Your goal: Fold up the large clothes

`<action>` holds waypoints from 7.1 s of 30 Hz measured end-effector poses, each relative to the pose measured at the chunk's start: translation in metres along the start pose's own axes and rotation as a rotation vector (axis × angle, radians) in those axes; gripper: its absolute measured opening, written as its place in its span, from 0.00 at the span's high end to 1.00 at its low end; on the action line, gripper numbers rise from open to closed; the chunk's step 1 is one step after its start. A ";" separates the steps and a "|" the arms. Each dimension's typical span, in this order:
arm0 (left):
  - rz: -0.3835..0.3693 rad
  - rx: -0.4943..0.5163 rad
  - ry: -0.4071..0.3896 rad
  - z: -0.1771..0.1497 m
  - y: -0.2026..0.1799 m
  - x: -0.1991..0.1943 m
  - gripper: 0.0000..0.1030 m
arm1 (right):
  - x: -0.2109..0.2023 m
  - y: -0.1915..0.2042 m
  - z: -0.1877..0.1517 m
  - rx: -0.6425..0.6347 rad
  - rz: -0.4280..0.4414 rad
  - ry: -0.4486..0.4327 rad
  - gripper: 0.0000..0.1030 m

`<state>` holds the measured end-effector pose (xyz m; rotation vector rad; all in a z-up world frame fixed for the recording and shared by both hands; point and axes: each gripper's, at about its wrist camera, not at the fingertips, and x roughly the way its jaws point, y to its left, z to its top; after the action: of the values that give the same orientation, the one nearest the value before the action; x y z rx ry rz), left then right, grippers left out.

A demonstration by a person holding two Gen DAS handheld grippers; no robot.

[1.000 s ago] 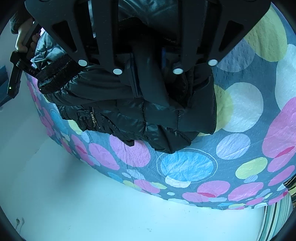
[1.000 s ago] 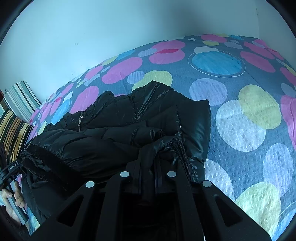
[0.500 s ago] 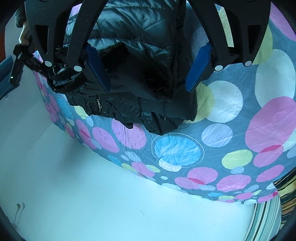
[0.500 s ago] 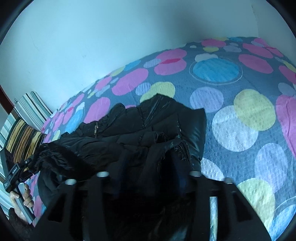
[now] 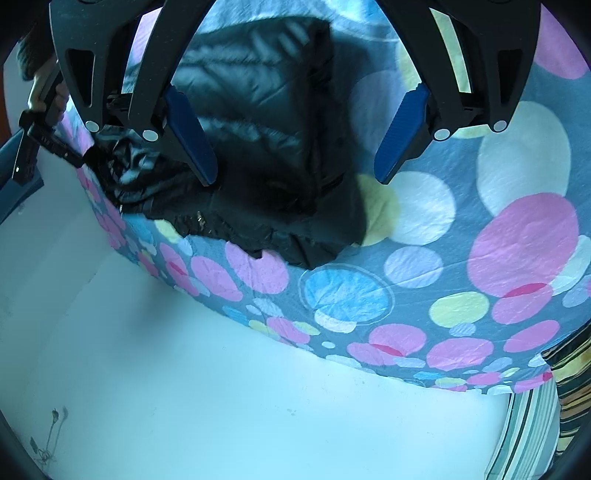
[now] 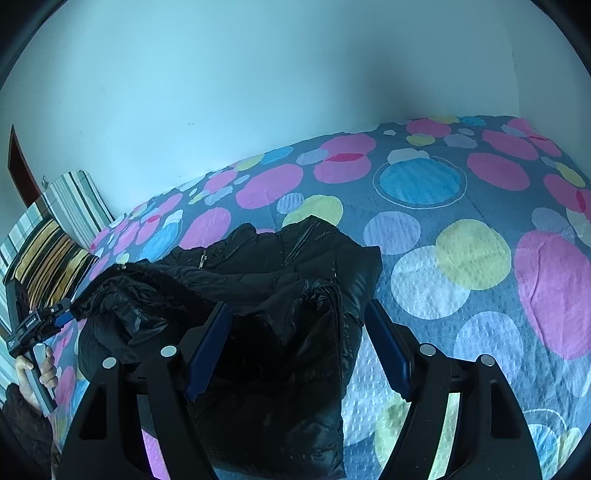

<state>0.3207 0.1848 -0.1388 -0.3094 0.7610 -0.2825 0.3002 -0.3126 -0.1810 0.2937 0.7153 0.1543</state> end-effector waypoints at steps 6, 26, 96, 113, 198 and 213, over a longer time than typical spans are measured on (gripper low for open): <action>0.018 0.062 0.026 -0.008 0.002 0.004 0.16 | 0.000 0.006 -0.006 -0.071 -0.012 0.008 0.29; -0.066 0.129 0.172 0.044 -0.028 0.088 0.16 | 0.075 0.011 0.044 -0.110 0.049 0.106 0.29; 0.082 -0.039 0.140 -0.002 -0.013 0.048 0.19 | 0.066 0.014 0.015 -0.053 -0.078 0.168 0.33; -0.023 -0.015 0.214 -0.036 -0.025 0.064 0.11 | 0.074 -0.025 -0.038 0.238 0.076 0.253 0.25; 0.081 -0.004 0.146 -0.153 -0.048 -0.087 0.21 | -0.129 0.005 -0.102 0.114 -0.125 0.002 0.58; 0.037 -0.084 0.094 -0.137 -0.030 -0.103 0.20 | -0.037 0.168 -0.102 -0.151 0.128 0.166 0.60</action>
<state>0.1481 0.1706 -0.1563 -0.3627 0.8716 -0.2319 0.1988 -0.1410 -0.1780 0.1829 0.8452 0.3562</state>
